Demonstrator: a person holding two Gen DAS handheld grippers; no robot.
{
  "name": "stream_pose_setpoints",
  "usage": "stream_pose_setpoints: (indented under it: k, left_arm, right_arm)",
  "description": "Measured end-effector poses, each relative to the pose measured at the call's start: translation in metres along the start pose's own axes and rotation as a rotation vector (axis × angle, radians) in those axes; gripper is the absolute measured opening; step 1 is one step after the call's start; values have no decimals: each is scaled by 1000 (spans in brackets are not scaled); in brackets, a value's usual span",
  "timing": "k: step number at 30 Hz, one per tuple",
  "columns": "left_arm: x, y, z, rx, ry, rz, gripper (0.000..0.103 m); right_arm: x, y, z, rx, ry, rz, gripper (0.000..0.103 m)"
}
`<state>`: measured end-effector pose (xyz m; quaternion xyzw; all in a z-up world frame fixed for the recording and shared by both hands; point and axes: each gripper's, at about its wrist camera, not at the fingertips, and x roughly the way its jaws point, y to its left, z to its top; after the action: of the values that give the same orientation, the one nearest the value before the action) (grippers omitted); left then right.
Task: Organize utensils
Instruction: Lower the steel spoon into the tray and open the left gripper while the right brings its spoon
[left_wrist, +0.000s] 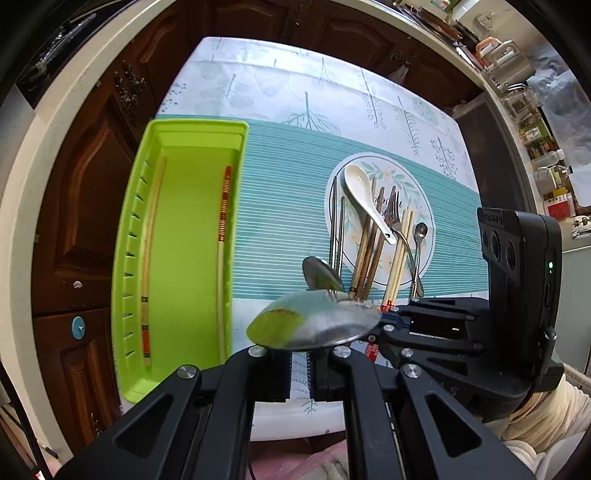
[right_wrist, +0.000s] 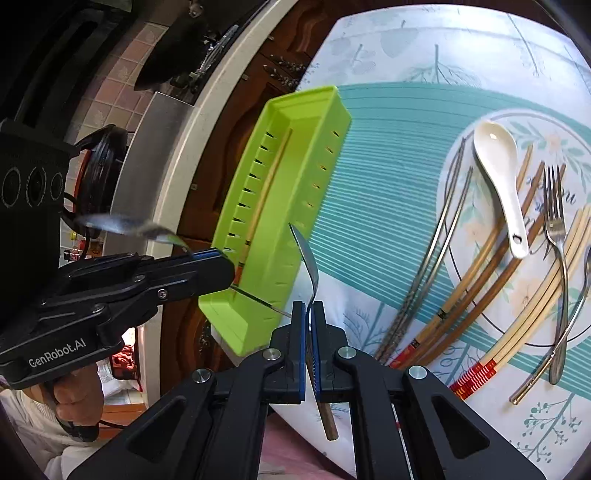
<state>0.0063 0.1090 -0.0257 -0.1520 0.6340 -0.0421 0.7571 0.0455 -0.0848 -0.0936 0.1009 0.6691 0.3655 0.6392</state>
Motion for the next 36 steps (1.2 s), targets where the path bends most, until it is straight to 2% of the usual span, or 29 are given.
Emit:
stream_pose_setpoints:
  k: [10,18,22,28,36]
  left_arm:
    - [-68,30,-7,8,-46,11,3]
    - [-89,67,-2,17,-2,51,3]
    - [-69,81,8,49,59,47,3]
    - [-9,90,19,104,198,61,3]
    - [34,96,35,126,237,45,4]
  right_arm:
    - [0,50,31,-53,-33,13,2]
    - [18,93,54,-69,-43,30,2]
    - [28,104,58,-42,-45,36,2]
    - [56,98,68,41,-60,19,3]
    - [88,76,73,150,-70,-24,3]
